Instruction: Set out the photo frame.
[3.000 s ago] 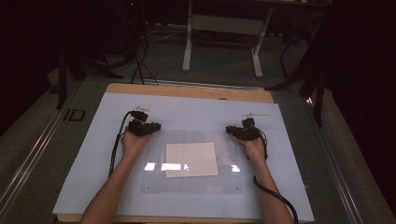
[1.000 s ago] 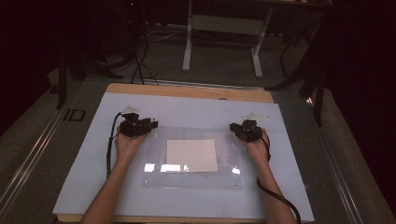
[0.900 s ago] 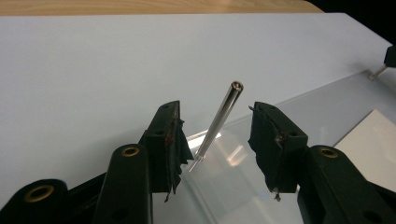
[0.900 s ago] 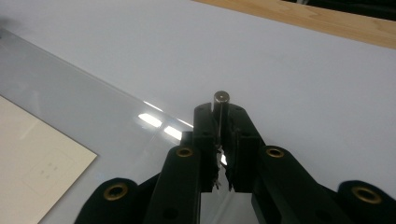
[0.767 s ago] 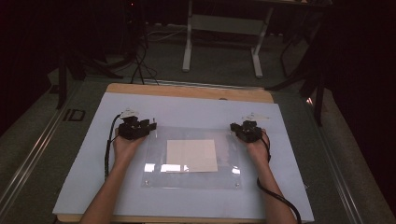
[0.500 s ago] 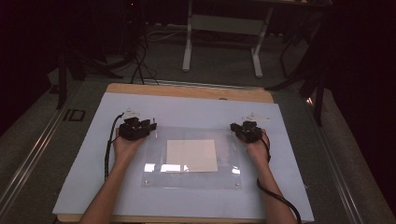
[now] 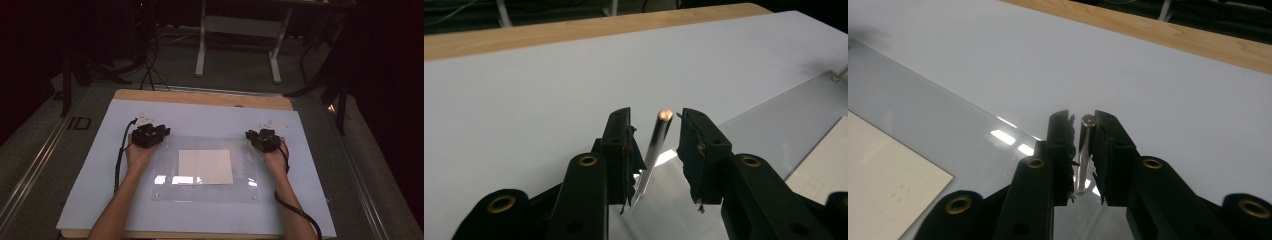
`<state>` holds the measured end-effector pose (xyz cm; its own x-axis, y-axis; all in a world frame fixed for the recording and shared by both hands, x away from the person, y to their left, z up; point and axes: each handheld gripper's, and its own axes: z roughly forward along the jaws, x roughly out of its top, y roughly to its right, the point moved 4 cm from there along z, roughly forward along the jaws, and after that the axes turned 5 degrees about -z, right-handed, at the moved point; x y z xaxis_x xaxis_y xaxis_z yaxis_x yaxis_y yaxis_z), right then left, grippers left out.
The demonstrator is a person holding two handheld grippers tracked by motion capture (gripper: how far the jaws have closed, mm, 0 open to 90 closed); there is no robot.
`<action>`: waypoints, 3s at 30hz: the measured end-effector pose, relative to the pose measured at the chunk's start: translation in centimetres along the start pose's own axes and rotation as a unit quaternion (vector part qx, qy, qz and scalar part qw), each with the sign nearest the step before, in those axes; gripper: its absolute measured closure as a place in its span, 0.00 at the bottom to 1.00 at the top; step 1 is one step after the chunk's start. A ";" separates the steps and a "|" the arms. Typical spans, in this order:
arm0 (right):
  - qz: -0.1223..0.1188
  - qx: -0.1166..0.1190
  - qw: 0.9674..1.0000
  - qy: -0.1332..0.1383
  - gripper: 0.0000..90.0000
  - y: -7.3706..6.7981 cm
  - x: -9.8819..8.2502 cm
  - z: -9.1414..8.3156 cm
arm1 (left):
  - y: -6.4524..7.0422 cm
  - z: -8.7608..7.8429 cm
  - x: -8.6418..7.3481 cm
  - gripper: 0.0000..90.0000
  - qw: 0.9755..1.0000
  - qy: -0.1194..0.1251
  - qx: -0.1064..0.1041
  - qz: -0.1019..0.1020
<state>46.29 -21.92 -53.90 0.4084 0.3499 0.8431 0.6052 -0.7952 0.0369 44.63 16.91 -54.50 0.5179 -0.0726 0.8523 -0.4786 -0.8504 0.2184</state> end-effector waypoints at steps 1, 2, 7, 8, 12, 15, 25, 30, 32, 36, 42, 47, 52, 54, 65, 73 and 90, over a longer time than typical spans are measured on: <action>0.000 -0.001 1.000 0.001 0.90 0.0 0.0 0.0 | 0.1 0.1 0.1 0.74 1.000 0.000 -0.001 0.002; 0.001 -0.002 1.000 0.002 0.91 0.0 0.0 0.0 | 0.2 0.2 0.2 0.76 1.000 -0.001 -0.005 0.003; 0.006 0.001 1.000 0.001 0.94 0.2 0.0 0.0 | -0.1 0.3 0.0 0.89 1.000 -0.003 -0.004 -0.016; 0.007 0.001 1.000 0.001 0.94 0.2 0.0 -0.1 | -0.3 0.3 0.0 0.91 1.000 -0.003 -0.010 -0.021; 0.013 0.003 1.000 0.002 0.94 0.2 0.0 0.0 | -0.1 0.3 0.0 0.92 1.000 -0.006 0.001 -0.007; 0.024 0.009 1.000 0.003 0.94 0.3 -0.1 0.0 | -0.2 0.3 0.1 0.92 1.000 -0.007 -0.001 -0.013; 0.057 0.031 0.998 -0.013 0.93 0.8 0.1 0.1 | -0.7 0.5 0.5 0.92 0.998 -0.035 -0.021 -0.044; 0.083 0.040 0.996 -0.019 0.93 1.2 0.3 0.3 | -1.3 0.9 0.9 0.91 0.995 -0.050 -0.037 -0.083; 0.092 0.043 0.995 -0.022 0.93 1.4 0.5 0.5 | -1.5 1.1 1.1 0.91 0.993 -0.057 -0.041 -0.092; 0.104 0.051 0.993 -0.029 0.93 1.8 0.7 0.9 | -1.9 1.6 1.4 0.91 0.991 -0.067 -0.049 -0.105; 0.128 0.059 0.989 -0.035 0.94 2.5 1.1 1.7 | -2.5 2.5 1.9 0.92 0.987 -0.073 -0.052 -0.136; 0.144 0.065 0.987 -0.038 0.95 3.0 1.4 2.4 | -3.0 3.3 2.1 0.93 0.982 -0.069 -0.052 -0.165; 0.169 0.070 0.982 -0.036 0.95 3.5 1.4 3.0 | -3.2 4.0 2.3 0.94 0.981 -0.075 -0.036 -0.178; 0.175 0.068 0.982 -0.035 0.95 3.6 1.4 3.2 | -3.4 4.2 2.2 0.94 0.978 -0.073 -0.036 -0.191; 0.125 0.036 0.990 -0.052 0.82 3.3 1.7 2.6 | -3.5 4.7 2.5 0.94 0.974 -0.084 -0.023 -0.211; 0.082 0.009 0.996 -0.030 0.78 3.2 2.0 0.5 | -3.5 4.8 2.5 0.93 0.973 -0.086 -0.023 -0.213; 0.032 0.014 0.999 -0.011 0.74 2.0 1.1 -2.7 | -3.5 4.8 2.5 0.93 0.972 -0.086 -0.025 -0.217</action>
<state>46.09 -24.45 -51.45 0.4615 0.3097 0.8313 0.5955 -0.8028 -0.0315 50.99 17.24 -55.46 0.7881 0.1974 0.5830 -0.2198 -0.7944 0.5662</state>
